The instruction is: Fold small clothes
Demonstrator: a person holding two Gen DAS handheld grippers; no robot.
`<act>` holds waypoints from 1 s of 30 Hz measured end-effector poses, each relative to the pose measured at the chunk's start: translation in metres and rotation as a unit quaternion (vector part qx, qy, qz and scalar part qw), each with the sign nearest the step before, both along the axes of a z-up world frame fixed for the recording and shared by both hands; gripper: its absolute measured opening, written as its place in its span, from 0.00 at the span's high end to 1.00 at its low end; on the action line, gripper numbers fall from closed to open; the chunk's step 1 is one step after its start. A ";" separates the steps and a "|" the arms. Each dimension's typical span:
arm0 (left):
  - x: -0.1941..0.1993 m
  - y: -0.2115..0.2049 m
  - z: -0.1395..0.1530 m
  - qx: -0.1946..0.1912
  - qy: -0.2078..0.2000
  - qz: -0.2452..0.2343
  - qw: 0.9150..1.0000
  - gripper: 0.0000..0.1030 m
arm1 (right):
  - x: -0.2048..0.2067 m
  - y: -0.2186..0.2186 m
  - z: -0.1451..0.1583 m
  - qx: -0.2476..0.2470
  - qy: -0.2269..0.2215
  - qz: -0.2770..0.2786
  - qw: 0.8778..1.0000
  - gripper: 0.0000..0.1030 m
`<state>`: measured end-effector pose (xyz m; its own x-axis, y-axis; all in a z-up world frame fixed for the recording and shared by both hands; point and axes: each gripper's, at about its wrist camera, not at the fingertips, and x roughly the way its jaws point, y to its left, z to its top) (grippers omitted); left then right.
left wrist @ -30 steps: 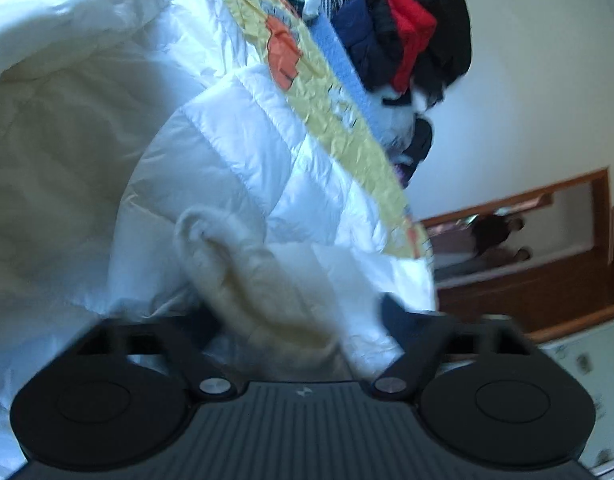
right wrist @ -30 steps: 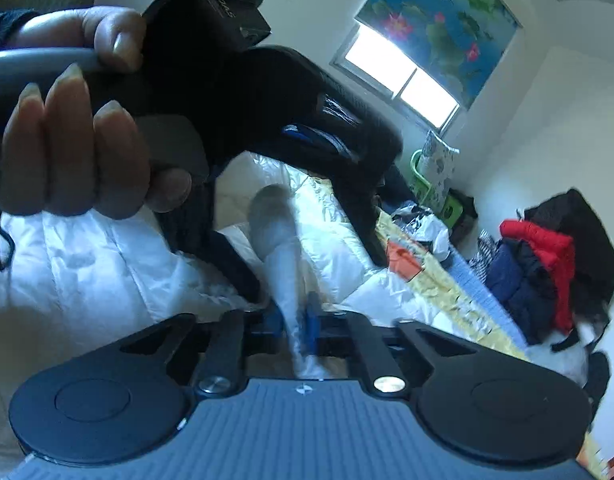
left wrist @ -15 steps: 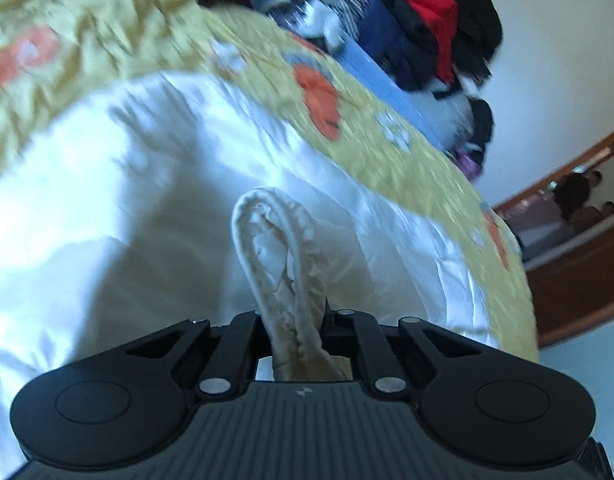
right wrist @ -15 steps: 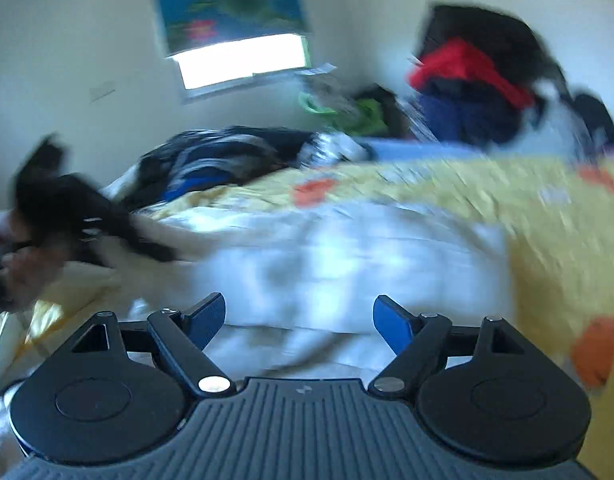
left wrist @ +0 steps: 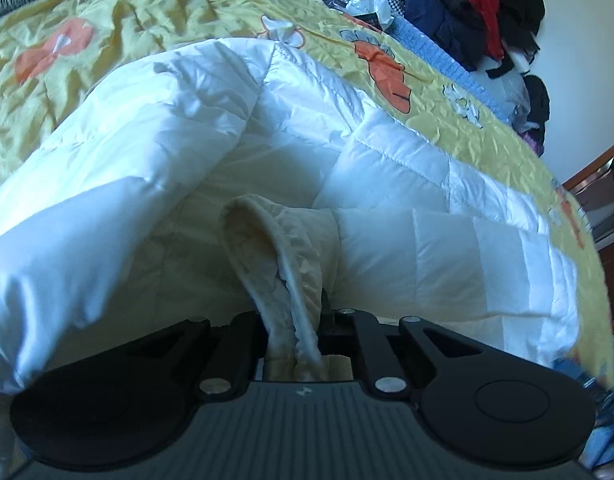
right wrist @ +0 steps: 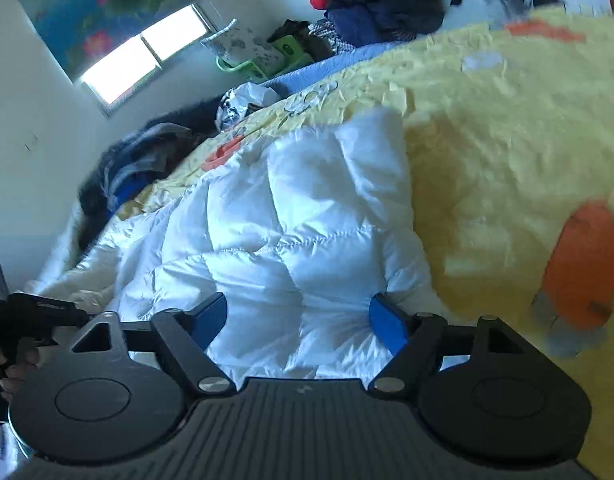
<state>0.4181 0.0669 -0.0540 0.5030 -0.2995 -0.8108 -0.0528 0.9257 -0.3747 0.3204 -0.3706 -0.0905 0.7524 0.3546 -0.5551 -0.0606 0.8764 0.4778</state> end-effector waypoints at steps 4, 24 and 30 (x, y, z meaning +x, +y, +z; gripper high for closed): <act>-0.006 0.001 0.008 0.019 -0.010 0.003 1.000 0.86 | -0.013 0.011 0.053 -0.019 -0.104 -0.017 0.994 0.20; -0.040 -0.086 0.038 0.144 -0.194 0.007 0.970 0.18 | 0.087 0.027 0.001 -0.037 -0.018 -0.031 0.999 0.12; -0.030 -0.079 -0.012 0.147 -0.150 0.002 0.978 0.15 | 0.088 0.027 -0.019 -0.032 -0.008 -0.012 0.999 0.09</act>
<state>0.3882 -0.0118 -0.0663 0.7326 -0.0730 -0.6767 0.0145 0.9957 -0.0918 0.4080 -0.3441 -0.1098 0.7698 0.2996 -0.5636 -0.0461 0.9068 0.4191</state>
